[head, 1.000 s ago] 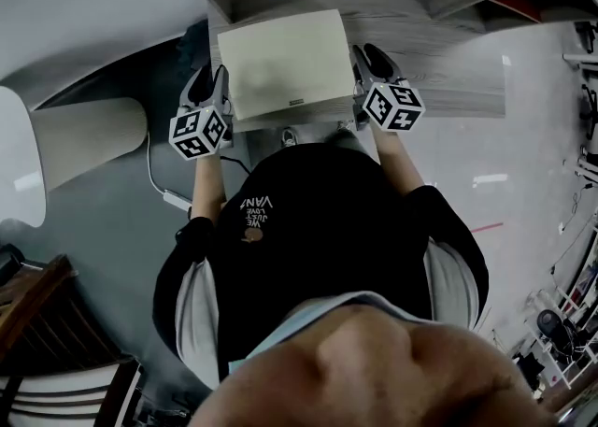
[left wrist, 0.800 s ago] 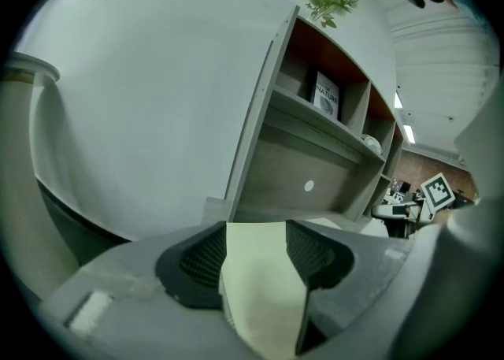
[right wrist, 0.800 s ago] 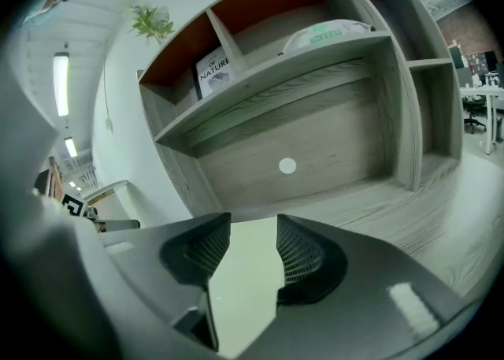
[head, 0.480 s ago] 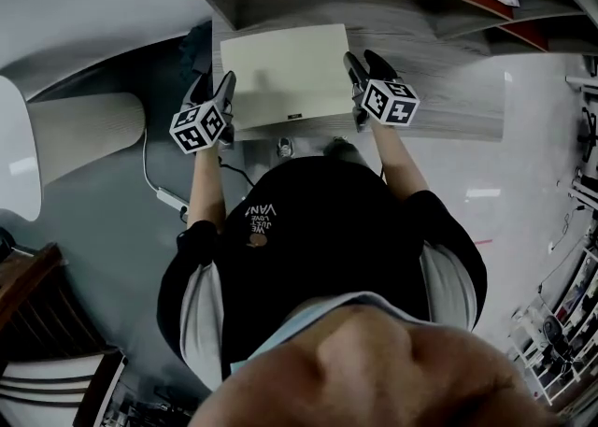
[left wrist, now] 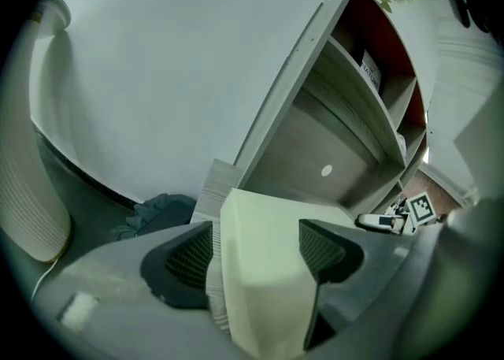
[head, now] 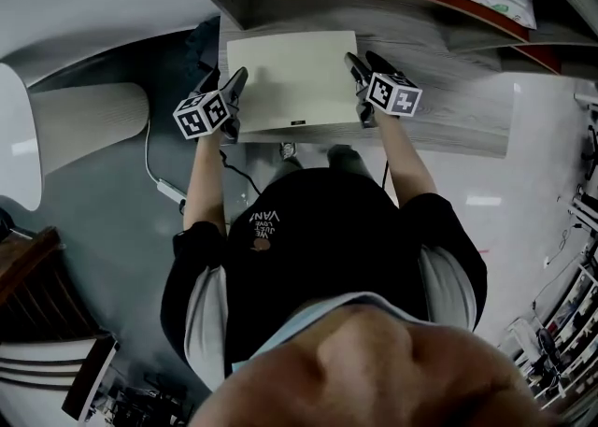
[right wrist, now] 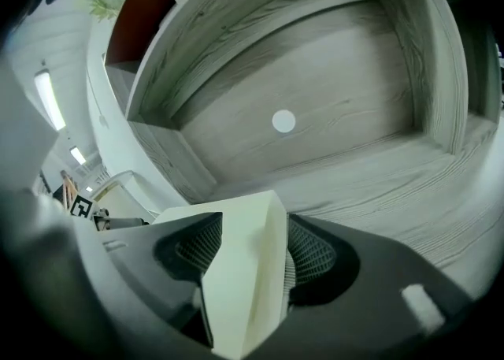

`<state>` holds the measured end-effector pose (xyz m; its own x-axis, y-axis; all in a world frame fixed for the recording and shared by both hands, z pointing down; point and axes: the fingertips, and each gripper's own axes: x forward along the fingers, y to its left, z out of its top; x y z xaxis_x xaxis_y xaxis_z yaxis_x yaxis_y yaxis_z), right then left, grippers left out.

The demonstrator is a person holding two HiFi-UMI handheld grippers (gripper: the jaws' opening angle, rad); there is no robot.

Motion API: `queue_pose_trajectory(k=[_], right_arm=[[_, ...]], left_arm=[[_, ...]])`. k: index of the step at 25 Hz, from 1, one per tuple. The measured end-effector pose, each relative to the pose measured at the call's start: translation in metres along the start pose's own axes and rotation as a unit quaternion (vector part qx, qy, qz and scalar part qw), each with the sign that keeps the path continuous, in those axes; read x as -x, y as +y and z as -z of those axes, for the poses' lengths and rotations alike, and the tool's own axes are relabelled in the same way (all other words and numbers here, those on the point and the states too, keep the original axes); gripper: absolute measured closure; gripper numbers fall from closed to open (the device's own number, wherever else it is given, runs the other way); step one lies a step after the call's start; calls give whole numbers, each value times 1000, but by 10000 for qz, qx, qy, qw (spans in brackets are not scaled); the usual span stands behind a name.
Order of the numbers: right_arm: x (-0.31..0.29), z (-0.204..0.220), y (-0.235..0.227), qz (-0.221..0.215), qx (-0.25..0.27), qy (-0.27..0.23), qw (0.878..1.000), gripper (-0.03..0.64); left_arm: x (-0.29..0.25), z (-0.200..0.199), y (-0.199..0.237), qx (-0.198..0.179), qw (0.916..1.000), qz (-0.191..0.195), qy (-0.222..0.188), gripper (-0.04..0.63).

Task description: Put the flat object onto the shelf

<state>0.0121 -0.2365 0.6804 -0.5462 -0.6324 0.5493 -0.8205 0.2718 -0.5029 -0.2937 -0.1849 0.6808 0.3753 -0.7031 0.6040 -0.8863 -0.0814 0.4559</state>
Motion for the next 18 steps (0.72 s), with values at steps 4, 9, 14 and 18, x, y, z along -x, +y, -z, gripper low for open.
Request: queue_pose_trajectory(k=[4, 9, 14, 18], right_arm=[[-10, 8, -4, -149, -327, 223, 9991, 342], [-20, 16, -7, -248, -473, 393, 9978, 341], [-24, 21, -8, -421, -741, 473, 9952, 346], [-26, 21, -4, -591, -855, 487, 9934, 396]], left_arm=[[-9, 3, 4, 232, 9997, -3, 101, 256], [-18, 11, 10, 314, 9989, -62, 357, 256], [-23, 14, 8, 683, 9968, 129, 391, 256], [-25, 16, 6, 975, 9943, 280, 332, 294]])
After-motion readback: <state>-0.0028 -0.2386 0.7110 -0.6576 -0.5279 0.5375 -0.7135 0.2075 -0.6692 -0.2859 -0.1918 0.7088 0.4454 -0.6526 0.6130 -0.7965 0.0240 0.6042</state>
